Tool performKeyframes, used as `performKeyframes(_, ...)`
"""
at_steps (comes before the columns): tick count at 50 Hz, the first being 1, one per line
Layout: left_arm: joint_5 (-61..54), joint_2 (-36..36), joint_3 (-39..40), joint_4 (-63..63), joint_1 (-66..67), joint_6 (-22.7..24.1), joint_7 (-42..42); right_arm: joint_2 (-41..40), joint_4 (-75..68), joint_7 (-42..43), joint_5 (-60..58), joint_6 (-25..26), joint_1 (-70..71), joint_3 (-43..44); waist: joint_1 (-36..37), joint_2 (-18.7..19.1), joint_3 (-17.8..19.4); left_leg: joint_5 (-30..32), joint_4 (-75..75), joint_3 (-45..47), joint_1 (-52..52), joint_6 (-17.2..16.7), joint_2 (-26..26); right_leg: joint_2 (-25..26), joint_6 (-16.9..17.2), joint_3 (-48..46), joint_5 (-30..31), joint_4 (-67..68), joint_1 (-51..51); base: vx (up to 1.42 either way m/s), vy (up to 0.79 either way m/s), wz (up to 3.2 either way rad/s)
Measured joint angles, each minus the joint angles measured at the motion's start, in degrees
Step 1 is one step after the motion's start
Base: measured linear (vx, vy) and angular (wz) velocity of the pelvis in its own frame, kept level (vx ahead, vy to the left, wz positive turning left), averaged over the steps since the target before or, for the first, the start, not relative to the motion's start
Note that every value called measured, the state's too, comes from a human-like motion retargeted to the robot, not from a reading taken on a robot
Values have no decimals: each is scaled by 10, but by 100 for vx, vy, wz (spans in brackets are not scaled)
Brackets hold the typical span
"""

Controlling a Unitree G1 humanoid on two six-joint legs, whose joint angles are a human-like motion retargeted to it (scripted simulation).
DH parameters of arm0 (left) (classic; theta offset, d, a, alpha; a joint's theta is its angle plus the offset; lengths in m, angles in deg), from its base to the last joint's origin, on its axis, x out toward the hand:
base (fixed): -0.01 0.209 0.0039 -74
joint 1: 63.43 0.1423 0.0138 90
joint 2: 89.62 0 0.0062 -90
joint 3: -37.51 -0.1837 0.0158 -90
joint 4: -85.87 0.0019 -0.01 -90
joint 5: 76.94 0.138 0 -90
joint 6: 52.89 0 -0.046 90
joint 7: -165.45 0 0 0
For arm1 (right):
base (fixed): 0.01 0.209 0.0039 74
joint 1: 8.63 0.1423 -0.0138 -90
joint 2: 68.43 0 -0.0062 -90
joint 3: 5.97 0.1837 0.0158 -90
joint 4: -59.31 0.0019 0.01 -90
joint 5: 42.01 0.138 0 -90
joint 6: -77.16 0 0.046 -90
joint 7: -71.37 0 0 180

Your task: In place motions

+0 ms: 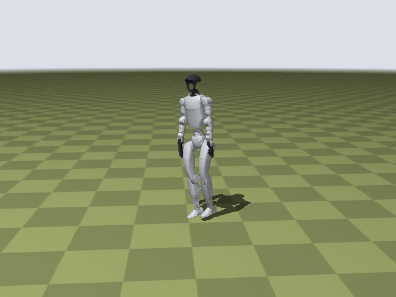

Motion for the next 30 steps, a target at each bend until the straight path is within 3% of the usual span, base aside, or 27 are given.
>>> performKeyframes(2,10,0,-12,0,-1,2,0,0,-7,1,11,0,-4,9,3,25,5,57,-85,-26,6,-52,7,31,-5,7,0,0,7,5,-3,-80)
performKeyframes(3,16,0,-18,1,-1,3,-2,1,-14,2,17,1,-5,13,3,35,9,132,-121,-27,10,-64,15,45,-9,11,0,-1,13,7,0,-59)
performKeyframes(4,22,1,-23,4,-1,3,-4,1,-21,3,21,2,-8,17,-4,40,10,145,-137,-63,15,-70,9,49,-11,12,-1,0,17,8,2,-24)
performKeyframes(5,28,1,-28,6,1,2,-5,1,-29,3,26,4,-11,21,-14,41,8,125,-142,-115,21,-72,-4,48,-12,11,-2,0,20,9,2,1)
performKeyframes(7,41,2,-27,15,0,-1,-9,0,-53,4,32,7,-13,25,-28,46,3,112,-133,17,21,-80,44,53,-16,13,-2,2,17,8,0,-25)
performKeyframes(9,44,4,-23,18,2,-3,-6,-3,-72,8,42,10,-18,27,-30,49,5,125,-152,-19,31,-89,35,57,-19,17,-1,3,20,2,-2,-21)
performKeyframes(17,28,8,-8,14,14,-4,-3,-6,-102,5,41,13,-46,32,-10,53,4,141,-173,0,32,-96,41,57,-20,8,4,0,14,1,-6,-12)
performKeyframes(23,17,9,-23,1,2,-4,-1,3,-84,-7,43,11,-42,28,-4,48,33,130,-160,-4,18,-95,24,31,-8,-51,5,-8,17,-12,-6,85)
performKeyframes(30,24,5,-33,-13,19,6,-1,20,-50,-14,-1,13,-39,5,13,33,31,73,-133,244,38,-58,82,-7,-2,-125,0,-12,16,-2,0,116)
